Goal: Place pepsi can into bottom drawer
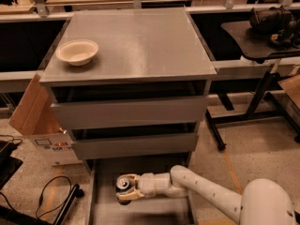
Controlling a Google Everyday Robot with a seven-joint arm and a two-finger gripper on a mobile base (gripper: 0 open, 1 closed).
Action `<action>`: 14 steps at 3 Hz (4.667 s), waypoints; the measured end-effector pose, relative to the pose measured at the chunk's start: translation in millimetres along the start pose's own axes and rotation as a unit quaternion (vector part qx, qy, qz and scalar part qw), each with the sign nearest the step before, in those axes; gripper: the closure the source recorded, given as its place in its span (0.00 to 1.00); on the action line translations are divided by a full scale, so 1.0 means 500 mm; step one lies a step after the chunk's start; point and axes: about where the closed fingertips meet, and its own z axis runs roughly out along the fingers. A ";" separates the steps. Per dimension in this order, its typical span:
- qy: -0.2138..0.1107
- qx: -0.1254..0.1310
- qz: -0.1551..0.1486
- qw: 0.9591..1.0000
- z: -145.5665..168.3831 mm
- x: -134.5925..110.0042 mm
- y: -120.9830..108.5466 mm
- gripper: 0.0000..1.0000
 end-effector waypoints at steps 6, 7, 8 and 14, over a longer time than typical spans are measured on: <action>0.010 0.053 -0.041 0.998 -0.050 0.333 -0.159 0.87; 0.009 0.051 -0.041 0.998 -0.045 0.333 -0.157 0.63; 0.008 0.048 -0.040 0.998 -0.038 0.333 -0.154 0.32; 0.129 0.206 -0.142 0.960 -0.340 0.097 -0.170 0.00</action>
Offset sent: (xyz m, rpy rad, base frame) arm 0.0714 -0.0427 -0.1328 -0.0826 -0.0835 0.1062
